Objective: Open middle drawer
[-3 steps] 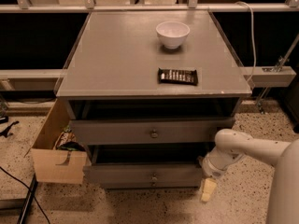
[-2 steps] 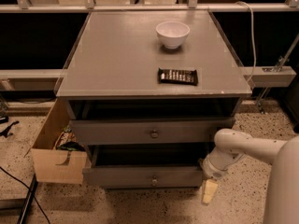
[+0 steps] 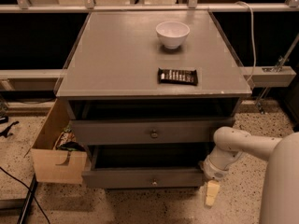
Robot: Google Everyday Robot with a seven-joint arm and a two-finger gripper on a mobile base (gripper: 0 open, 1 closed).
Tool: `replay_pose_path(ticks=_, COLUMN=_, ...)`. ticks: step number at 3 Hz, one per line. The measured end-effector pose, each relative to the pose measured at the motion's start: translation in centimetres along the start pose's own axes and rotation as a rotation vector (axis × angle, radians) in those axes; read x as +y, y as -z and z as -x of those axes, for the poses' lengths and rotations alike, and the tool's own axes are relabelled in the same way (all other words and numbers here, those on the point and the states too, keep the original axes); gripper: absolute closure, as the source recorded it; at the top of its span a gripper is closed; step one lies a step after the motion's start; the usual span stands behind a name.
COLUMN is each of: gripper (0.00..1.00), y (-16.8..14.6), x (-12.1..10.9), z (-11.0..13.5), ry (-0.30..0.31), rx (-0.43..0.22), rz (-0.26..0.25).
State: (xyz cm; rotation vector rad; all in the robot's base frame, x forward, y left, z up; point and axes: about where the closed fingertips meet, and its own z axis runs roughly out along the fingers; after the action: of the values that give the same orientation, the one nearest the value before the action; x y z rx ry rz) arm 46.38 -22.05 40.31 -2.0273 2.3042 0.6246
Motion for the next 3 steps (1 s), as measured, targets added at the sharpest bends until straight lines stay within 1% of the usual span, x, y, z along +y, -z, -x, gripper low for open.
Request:
replay_pose_path(ticks=2, gripper=0.0, y=1.0, x=3.0, z=-0.3, ry=0.036, rx=-0.018, rz=0.152)
replay_pose_path(ticks=3, gripper=0.0, y=1.3, x=3.9, z=-0.6, ry=0.041, rx=-0.024, rz=0.189)
